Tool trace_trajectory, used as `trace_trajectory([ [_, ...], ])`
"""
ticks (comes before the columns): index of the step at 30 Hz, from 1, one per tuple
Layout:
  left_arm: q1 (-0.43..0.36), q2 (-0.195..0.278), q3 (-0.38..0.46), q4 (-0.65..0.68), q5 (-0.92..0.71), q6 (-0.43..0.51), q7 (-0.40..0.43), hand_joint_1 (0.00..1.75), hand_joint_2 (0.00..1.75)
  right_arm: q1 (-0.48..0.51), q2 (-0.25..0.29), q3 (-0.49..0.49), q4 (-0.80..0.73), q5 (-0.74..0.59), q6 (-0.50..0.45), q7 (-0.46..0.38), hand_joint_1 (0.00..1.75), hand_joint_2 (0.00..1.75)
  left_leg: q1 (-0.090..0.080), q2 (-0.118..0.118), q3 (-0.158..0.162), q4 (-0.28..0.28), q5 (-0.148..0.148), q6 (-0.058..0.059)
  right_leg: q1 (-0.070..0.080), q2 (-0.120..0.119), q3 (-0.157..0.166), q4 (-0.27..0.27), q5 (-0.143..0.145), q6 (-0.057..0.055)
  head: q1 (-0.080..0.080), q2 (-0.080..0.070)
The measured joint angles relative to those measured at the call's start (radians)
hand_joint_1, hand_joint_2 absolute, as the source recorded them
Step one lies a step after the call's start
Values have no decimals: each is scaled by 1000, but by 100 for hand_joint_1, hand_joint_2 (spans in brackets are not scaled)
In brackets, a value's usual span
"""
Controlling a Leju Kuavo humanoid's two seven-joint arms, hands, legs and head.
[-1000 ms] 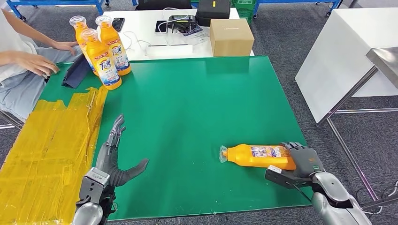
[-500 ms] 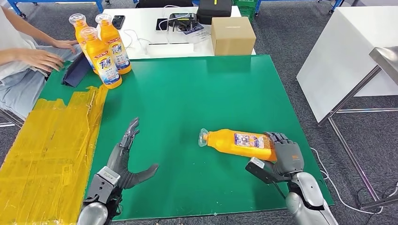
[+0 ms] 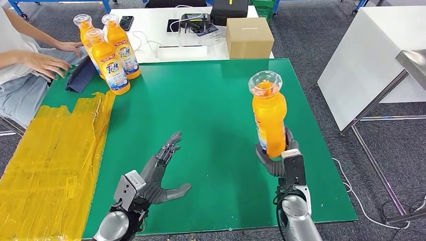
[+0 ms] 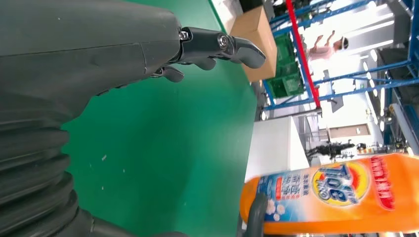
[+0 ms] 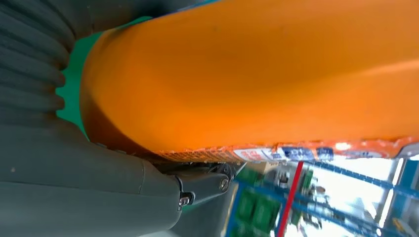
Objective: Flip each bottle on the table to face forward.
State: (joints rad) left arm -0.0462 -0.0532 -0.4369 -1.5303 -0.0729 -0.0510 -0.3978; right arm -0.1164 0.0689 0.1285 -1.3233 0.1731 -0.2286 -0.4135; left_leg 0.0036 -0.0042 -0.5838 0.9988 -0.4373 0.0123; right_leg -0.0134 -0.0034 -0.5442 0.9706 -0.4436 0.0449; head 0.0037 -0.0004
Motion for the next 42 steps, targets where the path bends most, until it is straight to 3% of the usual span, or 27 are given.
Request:
trace_trajectory([
  [12,-16,3,-17,29,29,-10,4,0,175,-14,39,39,0,-32,22,-3,175,175,0,0,0,0,0,0,0,0,0,0,0,0,0,0],
  [18,-35,4,-23,40,103,-34,22,0,175,-35,61,67,29,-84,85,2,175,175,0,0,0,0,0,0,0,0,0,0,0,0,0,0],
  [26,-73,3,-27,45,243,-40,46,0,175,-81,127,186,155,-120,167,4,175,175,1,0,0,0,0,0,1,0,0,1,0,0,0,0],
  [33,-114,-3,-24,66,345,-11,73,0,175,-127,185,404,371,-60,162,-19,175,175,1,-1,-1,0,0,-1,1,-1,-1,1,0,0,0,0],
  [42,-118,-2,-9,87,372,-1,78,0,175,-164,187,470,456,-62,144,-23,175,175,0,0,-1,0,0,0,0,-1,-1,0,0,0,0,0],
])
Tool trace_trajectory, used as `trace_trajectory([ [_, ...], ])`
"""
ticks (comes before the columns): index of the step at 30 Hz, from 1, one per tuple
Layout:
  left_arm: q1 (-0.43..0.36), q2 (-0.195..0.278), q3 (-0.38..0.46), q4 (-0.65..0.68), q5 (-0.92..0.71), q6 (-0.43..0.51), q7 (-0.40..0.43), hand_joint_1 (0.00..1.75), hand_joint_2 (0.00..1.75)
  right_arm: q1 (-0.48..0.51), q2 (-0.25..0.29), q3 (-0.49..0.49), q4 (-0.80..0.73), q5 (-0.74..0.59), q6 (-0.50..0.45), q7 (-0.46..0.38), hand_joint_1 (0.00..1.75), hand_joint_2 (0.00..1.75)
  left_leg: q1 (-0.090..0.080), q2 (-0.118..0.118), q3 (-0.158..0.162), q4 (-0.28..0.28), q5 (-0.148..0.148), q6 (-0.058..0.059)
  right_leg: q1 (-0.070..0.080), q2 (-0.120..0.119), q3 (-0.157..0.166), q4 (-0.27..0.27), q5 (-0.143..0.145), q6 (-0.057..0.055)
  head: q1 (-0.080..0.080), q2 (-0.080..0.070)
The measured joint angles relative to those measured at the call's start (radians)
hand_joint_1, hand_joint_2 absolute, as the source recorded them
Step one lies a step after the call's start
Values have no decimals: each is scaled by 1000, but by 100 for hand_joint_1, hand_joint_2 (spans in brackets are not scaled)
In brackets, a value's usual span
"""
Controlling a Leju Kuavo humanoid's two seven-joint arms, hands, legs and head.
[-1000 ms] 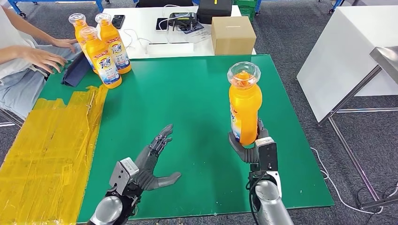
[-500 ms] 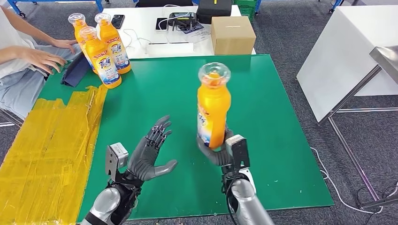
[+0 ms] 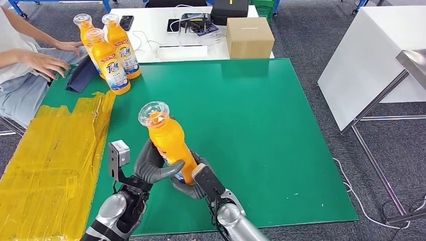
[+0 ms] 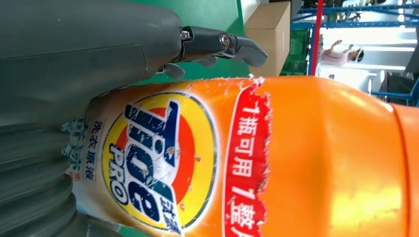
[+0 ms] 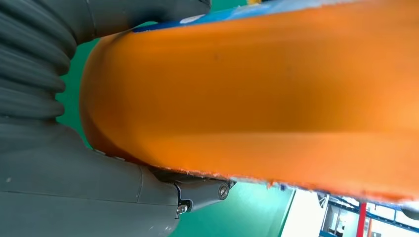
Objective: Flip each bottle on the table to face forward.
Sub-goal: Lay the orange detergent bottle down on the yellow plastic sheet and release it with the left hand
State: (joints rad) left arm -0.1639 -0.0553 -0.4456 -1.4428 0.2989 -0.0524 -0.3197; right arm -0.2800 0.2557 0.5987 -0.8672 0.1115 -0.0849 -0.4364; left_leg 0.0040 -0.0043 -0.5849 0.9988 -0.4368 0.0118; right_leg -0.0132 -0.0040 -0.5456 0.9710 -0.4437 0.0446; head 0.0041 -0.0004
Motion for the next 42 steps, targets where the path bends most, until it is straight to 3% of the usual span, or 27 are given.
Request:
trace_trajectory([
  [24,-1,0,10,17,8,21,5,0,175,-17,-1,33,44,31,-31,0,175,175,0,0,0,0,0,0,0,0,0,0,0,0,0,0],
  [25,-1,0,11,17,8,26,5,14,175,-17,-1,34,45,31,-31,0,175,175,0,0,0,0,0,0,0,0,-1,0,0,0,0,0],
  [28,-1,0,14,22,6,50,1,144,175,-18,-1,38,47,31,-34,1,175,175,0,0,0,0,0,0,0,0,-1,0,0,0,0,0],
  [29,-1,0,14,24,4,58,-1,175,175,-18,-1,38,49,30,-35,2,175,175,0,0,0,0,0,0,0,0,0,0,0,0,0,0],
  [42,-3,-2,17,27,1,80,-10,175,175,-19,-6,39,51,16,-64,-1,175,175,0,0,0,0,0,0,0,0,-1,0,0,0,0,0],
])
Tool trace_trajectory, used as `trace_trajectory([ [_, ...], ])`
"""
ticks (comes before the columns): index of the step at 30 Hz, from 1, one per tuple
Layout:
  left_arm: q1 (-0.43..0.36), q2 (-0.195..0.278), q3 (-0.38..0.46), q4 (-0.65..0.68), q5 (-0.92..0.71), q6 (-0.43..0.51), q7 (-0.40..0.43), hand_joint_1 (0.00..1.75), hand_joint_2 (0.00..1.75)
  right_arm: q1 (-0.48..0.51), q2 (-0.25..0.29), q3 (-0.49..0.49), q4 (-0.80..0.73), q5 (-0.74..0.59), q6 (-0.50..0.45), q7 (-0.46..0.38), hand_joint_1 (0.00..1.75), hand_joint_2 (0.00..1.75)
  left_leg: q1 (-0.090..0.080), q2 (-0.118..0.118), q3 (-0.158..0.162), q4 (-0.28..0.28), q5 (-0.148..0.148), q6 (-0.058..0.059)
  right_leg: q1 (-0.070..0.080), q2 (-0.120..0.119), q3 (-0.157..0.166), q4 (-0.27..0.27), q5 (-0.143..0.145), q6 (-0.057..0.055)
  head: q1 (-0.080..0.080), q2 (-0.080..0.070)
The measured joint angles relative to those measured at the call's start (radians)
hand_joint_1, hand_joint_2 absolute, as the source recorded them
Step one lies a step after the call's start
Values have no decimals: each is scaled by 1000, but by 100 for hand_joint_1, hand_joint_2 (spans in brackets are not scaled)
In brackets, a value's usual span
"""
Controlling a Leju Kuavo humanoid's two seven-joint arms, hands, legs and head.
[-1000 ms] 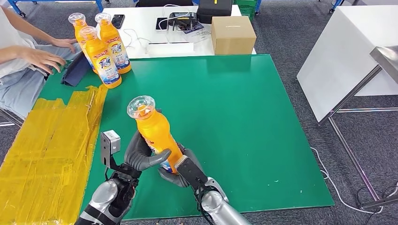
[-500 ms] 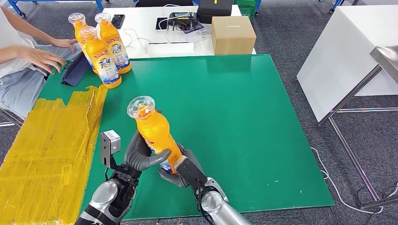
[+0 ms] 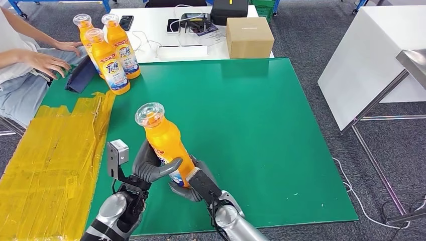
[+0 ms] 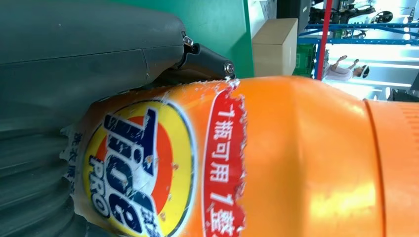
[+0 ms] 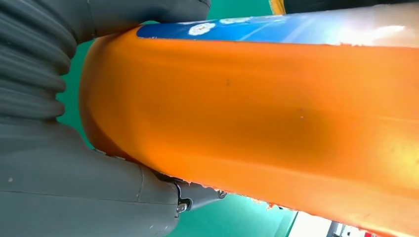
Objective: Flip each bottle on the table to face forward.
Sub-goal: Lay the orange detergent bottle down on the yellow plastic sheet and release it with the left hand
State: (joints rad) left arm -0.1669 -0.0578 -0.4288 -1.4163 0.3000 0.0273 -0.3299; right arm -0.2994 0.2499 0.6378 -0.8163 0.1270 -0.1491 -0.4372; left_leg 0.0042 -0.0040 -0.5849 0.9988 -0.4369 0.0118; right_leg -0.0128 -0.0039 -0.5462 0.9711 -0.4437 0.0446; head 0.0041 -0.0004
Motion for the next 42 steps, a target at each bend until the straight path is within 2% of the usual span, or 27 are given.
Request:
trace_trajectory([
  [12,-9,-1,0,0,-6,4,-7,175,175,4,-11,-12,-28,10,-1,3,175,175,0,0,0,0,0,0,0,0,0,0,0,0,0,0],
  [13,-9,-1,0,0,-6,4,-7,175,175,4,-11,-12,-29,10,-1,3,168,175,0,0,0,0,0,0,0,0,0,0,0,0,0,0],
  [14,-9,-1,0,0,-6,5,-7,175,175,4,-11,-12,-29,10,-1,3,134,175,0,0,0,0,0,0,0,0,0,0,0,0,0,0],
  [16,-10,-1,0,0,-13,10,-11,175,175,5,-12,-12,-31,10,-2,2,46,175,0,0,0,0,0,0,0,0,0,0,0,0,0,0],
  [17,-10,-1,1,0,-23,20,-17,175,175,6,-13,-13,-34,10,-5,1,9,175,0,0,0,0,0,0,0,0,0,0,0,0,0,0],
  [18,-10,-1,2,0,-39,36,-24,175,175,9,-14,-15,-39,8,-7,-2,0,175,0,0,0,0,0,0,0,0,0,0,0,0,0,0],
  [20,-12,0,9,0,-99,91,-45,175,175,16,-19,-21,-57,4,-16,-7,0,175,0,0,0,0,0,0,0,0,0,0,0,0,0,0],
  [22,-13,9,20,-2,-225,186,-67,175,175,32,-29,-33,-102,1,-28,-10,0,175,0,0,0,0,0,0,0,0,0,0,0,0,0,0],
  [25,-13,35,45,-10,-533,375,-75,175,175,73,-55,-63,-227,0,-43,-9,0,175,0,0,0,0,0,0,0,0,0,0,0,0,0,0],
  [29,-6,74,100,-20,-965,544,0,175,175,141,-100,-113,-436,9,-47,-7,0,175,0,0,0,0,0,0,0,0,0,0,0,0,0,0],
  [32,5,102,153,-19,-1257,596,99,175,175,195,-132,-152,-583,8,-39,-8,0,175,0,0,0,0,0,0,0,0,0,0,0,0,0,0],
  [36,26,138,218,-7,-1536,613,220,175,175,254,-164,-201,-726,-29,-2,-5,0,175,0,0,0,0,0,0,0,0,0,0,0,0,0,0],
  [39,43,166,252,6,-1625,614,257,175,175,286,-181,-232,-797,-42,10,-4,0,175,0,0,0,0,0,0,0,0,0,0,0,0,0,0],
  [42,52,183,271,15,-1638,614,264,175,175,305,-194,-251,-841,-45,12,-3,0,175,0,0,0,0,0,0,0,0,0,0,0,0,0,0],
])
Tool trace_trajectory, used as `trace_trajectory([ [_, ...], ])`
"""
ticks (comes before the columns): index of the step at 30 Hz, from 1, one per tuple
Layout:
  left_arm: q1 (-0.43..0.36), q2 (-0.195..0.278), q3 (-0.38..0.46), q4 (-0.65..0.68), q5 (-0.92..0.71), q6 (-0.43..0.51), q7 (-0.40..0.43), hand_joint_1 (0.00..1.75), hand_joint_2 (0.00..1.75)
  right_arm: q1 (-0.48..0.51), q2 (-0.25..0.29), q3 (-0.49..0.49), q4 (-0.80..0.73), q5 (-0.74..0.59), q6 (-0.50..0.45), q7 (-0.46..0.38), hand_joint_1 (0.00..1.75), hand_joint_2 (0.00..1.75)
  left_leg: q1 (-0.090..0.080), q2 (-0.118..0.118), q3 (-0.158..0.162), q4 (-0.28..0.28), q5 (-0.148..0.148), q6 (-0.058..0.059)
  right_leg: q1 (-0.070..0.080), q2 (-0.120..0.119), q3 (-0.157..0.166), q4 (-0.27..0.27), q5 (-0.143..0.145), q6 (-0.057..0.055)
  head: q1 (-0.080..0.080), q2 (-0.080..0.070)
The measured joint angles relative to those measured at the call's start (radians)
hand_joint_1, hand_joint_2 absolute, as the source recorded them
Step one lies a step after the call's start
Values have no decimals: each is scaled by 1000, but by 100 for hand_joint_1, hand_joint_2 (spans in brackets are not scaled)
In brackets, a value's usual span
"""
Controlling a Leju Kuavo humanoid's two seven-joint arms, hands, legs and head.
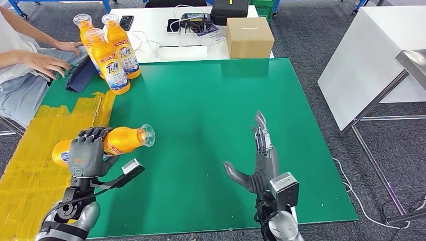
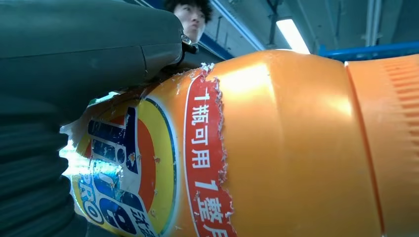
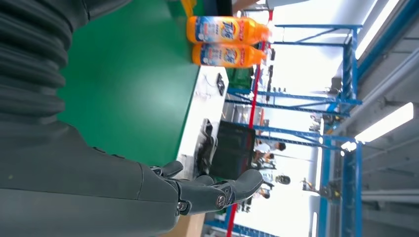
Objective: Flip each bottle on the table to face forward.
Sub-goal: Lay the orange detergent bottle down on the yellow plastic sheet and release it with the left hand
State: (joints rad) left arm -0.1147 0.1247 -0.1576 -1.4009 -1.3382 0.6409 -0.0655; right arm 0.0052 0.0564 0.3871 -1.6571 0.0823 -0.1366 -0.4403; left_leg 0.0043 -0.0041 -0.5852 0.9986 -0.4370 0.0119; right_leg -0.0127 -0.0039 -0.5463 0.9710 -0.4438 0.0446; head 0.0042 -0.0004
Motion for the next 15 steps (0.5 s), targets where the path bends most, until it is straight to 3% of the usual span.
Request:
trace_trajectory([
  [10,6,12,17,7,-13,-4,11,175,175,16,-14,-15,-45,-2,0,1,0,175,0,0,0,0,0,0,0,0,0,0,0,0,0,0],
  [15,6,41,22,27,-91,-56,57,175,175,27,-17,-37,-68,-14,7,-1,0,175,0,0,0,0,0,0,0,0,0,0,0,0,0,0],
])
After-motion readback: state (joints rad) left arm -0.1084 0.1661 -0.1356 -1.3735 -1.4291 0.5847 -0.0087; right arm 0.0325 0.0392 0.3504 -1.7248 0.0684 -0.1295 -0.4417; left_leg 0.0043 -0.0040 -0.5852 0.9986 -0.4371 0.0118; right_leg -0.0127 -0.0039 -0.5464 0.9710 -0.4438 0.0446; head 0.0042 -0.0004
